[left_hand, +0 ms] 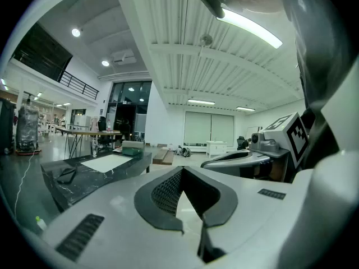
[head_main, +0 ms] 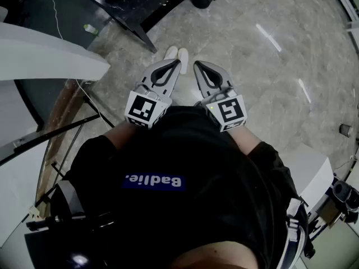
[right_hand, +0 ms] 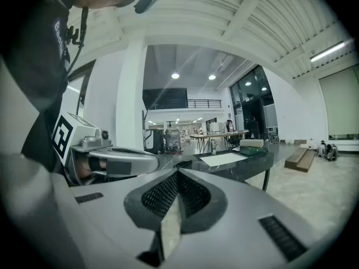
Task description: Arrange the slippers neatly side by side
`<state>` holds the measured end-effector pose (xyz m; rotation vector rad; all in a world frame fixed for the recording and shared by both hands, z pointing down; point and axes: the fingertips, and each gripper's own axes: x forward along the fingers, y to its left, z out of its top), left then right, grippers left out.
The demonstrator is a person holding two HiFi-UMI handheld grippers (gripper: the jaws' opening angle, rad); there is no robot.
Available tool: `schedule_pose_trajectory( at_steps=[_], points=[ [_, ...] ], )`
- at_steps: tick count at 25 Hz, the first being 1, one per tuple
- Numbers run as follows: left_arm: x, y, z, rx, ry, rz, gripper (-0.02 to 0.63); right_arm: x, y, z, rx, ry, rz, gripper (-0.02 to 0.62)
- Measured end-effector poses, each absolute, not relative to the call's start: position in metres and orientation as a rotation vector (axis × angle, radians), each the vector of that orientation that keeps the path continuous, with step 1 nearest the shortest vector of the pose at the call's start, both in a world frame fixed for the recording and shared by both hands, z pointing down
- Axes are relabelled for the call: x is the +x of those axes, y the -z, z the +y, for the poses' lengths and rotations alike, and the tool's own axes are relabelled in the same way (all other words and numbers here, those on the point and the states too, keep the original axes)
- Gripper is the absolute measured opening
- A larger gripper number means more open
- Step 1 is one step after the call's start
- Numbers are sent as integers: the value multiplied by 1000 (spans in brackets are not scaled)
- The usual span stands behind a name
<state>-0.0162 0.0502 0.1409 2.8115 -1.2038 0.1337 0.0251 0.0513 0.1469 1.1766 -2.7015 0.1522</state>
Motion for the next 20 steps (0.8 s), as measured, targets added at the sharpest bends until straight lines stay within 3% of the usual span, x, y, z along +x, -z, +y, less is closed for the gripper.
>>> schedule_pose_trajectory(
  at_steps=[20],
  points=[
    [-19, -142, 54, 2771, -105, -1234, 0, 31, -147, 56, 1179, -155, -2716, 0]
  ],
)
